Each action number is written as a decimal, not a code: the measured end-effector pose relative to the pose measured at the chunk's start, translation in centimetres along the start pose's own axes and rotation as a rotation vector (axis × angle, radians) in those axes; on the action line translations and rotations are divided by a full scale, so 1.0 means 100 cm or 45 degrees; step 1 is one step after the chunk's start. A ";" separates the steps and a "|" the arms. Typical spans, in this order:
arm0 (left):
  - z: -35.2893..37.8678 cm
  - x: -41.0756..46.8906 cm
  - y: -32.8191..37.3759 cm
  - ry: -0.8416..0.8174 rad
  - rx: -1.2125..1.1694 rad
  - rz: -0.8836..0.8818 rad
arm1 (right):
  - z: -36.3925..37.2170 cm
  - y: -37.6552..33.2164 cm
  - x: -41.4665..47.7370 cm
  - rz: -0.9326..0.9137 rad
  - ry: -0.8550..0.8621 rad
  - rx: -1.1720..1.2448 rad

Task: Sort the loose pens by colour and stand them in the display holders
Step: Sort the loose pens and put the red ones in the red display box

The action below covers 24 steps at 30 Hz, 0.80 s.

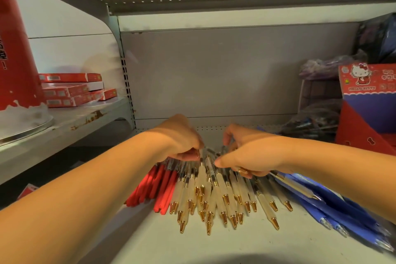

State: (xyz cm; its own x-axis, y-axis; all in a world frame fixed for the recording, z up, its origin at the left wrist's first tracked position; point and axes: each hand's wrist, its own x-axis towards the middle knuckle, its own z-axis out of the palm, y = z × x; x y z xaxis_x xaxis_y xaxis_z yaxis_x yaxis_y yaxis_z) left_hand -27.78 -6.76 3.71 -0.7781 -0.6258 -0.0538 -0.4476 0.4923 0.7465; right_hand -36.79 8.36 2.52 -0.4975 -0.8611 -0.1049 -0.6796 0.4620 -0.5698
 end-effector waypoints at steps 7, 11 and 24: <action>0.016 0.010 -0.011 0.116 0.330 0.048 | 0.010 -0.010 0.011 0.014 -0.116 0.130; 0.021 0.002 -0.011 0.191 0.479 0.167 | -0.013 -0.011 0.012 0.058 -0.117 0.678; 0.011 -0.019 0.002 -0.114 -0.192 0.262 | -0.026 -0.021 0.059 0.064 0.331 1.435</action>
State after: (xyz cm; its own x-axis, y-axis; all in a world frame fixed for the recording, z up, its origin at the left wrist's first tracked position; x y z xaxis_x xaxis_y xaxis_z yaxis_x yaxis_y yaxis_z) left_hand -26.91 -4.83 3.29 -0.8847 -0.4627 0.0557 -0.2108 0.5039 0.8376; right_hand -39.70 2.85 5.26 -0.6953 -0.7169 -0.0520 0.1455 -0.0696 -0.9869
